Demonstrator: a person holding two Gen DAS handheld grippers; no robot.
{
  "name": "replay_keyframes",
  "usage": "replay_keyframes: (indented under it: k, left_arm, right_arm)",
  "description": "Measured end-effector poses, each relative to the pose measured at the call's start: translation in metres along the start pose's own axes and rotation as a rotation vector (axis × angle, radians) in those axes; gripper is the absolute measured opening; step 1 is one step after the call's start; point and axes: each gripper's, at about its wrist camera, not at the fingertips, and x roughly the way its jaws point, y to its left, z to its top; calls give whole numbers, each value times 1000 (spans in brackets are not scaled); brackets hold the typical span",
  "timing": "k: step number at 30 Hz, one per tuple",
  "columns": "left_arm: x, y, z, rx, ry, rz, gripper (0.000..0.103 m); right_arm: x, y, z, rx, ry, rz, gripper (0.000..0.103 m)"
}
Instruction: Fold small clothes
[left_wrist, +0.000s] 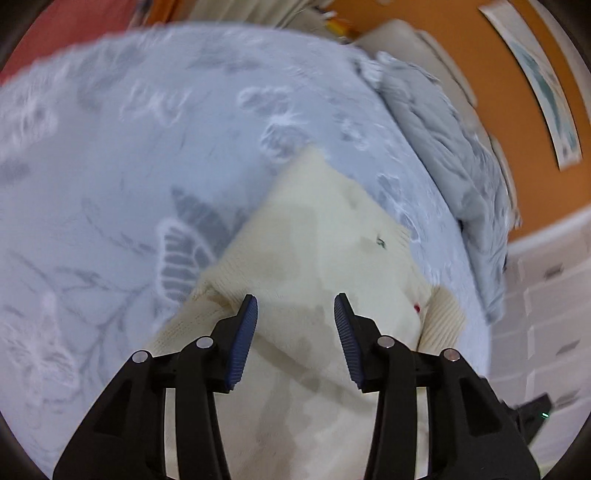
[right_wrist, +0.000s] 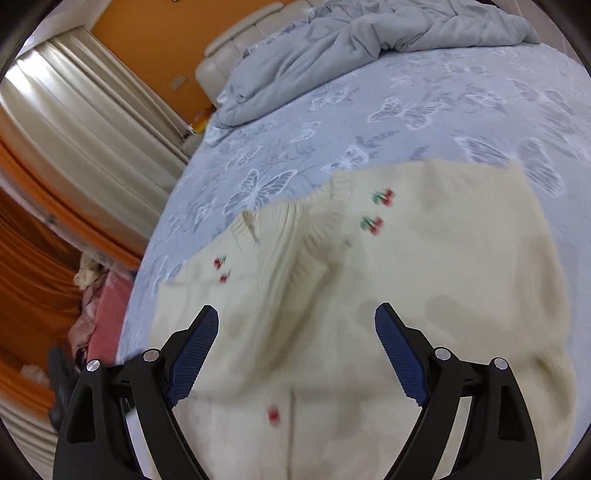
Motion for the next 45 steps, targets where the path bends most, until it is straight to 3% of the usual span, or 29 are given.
replay_keyframes:
  k: [3,5,6,7,9,11,13,15,16,17,19,21,23,24,25,26,27,28,31,33,34,36,37,41,42,43,44,45]
  left_arm:
    - [8,-2,8,-23,-3,7,42]
    - [10,-9,7,-13,-12,23,41]
    - [11,-8,7,-17,-11,27,40]
    - [10,-8,6,-30,-9,24,40]
    - [7,-10,9,-20,-21,12,40]
    - [5,-13,9,26,-28,0,40]
    - [7,-18,5,74,-24,12,40]
    - [10,-22,-3,72,-17,12,40]
    - [10,-23,-6,57,-11,5,40]
    - [8,-24,-10,28,-2,-14,41]
    - [5,-23,-17,-23,16,-47,42]
    - [4,-16,-24,-111,30,-73,49]
    - [15,-10,-25,-180,54,-67,51]
    - [20,-7,-22,-202,56,-56,49]
    - [24,-5,-20,-220,50,-47,39]
    - [27,-5,-16,-222,36,-46,15]
    - [28,-8,-10,-204,20,-31,8]
    - [24,-13,-4,-190,-5,-30,8]
    - [0,-29,8,-112,-121,-36,8]
    - [-1,-28,9,-56,-142,-19,8]
    - [5,-25,8,-44,-128,2,8]
    - [26,-15,2,-22,-71,89,8]
    - [33,-8,-2,-22,-53,98,8]
    - [29,-7,-1,8,-67,83,9]
    - [30,-7,0,16,-64,85,9]
    - [31,-8,0,28,-64,94,9]
    - [32,-9,0,41,-65,102,10]
    - [33,-14,-1,67,-67,122,10]
  right_arm:
    - [36,21,15,-33,53,-40,82]
    - [58,28,17,-52,107,-56,14]
    - [65,30,17,-59,147,-49,8]
    - [60,31,20,-50,127,-22,8]
    - [7,32,25,-58,-61,77,8]
    - [-34,8,17,-24,-156,113,8]
    - [-30,-25,5,26,-122,64,11]
    - [8,-68,-18,73,71,-44,12]
    - [16,-83,-27,114,113,-18,12]
    - [11,-89,-31,142,80,24,14]
    - [-3,-96,-31,185,23,44,37]
    - [-13,-103,-25,209,-28,35,51]
    - [-17,-114,-18,251,-56,34,52]
    - [-16,-120,-17,279,-62,38,52]
    - [-11,-126,-13,311,-64,40,39]
    - [-7,-126,-9,305,-47,33,19]
    - [-2,-119,-4,275,-18,27,10]
    - [-7,-110,2,246,-34,41,9]
    - [-57,-56,24,68,-226,169,8]
    - [-67,-51,21,25,-271,158,8]
    - [-50,-61,15,18,-226,86,8]
    - [0,-89,3,73,-65,-29,8]
    - [24,-107,-8,110,27,-66,7]
    - [-13,-102,-4,134,-118,46,7]
    - [-13,-101,-5,107,-131,28,8]
    - [-5,-103,-9,101,-96,-6,8]
    - [17,-113,-11,115,-4,-46,6]
    - [20,-117,-12,121,-8,-32,6]
